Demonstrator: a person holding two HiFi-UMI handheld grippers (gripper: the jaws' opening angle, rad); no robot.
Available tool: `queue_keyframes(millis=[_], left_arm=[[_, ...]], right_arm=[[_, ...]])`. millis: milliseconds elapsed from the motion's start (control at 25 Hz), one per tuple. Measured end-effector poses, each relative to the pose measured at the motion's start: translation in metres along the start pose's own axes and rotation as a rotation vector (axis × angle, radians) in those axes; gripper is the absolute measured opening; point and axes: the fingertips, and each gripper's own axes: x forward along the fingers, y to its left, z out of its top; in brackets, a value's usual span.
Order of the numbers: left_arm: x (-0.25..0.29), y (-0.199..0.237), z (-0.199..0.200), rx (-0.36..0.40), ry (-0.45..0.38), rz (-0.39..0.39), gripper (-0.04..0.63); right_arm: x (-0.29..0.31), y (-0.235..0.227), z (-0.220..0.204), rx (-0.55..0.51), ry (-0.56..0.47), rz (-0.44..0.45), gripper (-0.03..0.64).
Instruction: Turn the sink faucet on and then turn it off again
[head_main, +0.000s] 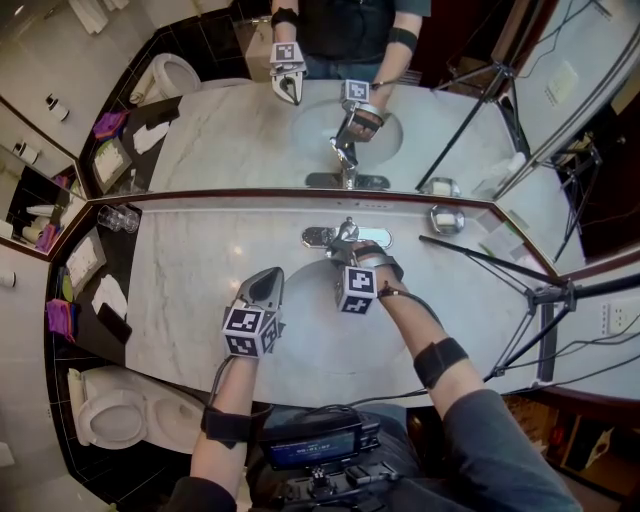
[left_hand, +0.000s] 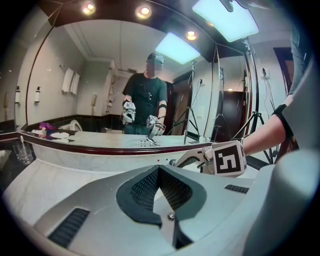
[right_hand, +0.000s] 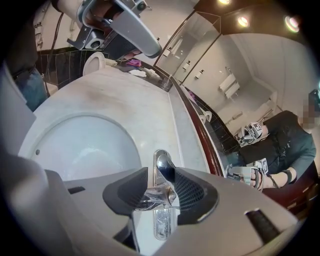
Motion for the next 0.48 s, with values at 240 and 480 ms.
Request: queue_keyframes(millis=[240, 480], left_arm=[[-0.0016, 0.0026, -0.0032, -0.004, 0.002, 0.007, 0.000], [-0.0051, 0.0036, -0.0005, 0.002, 0.001, 0.011, 0.000]], right_arm=[[0.0001, -0.0004, 0.0005, -0.008, -0.002, -0.007, 0.176], [0.0013, -0.0020, 0.0003, -0.022, 0.014, 0.003, 0.176]])
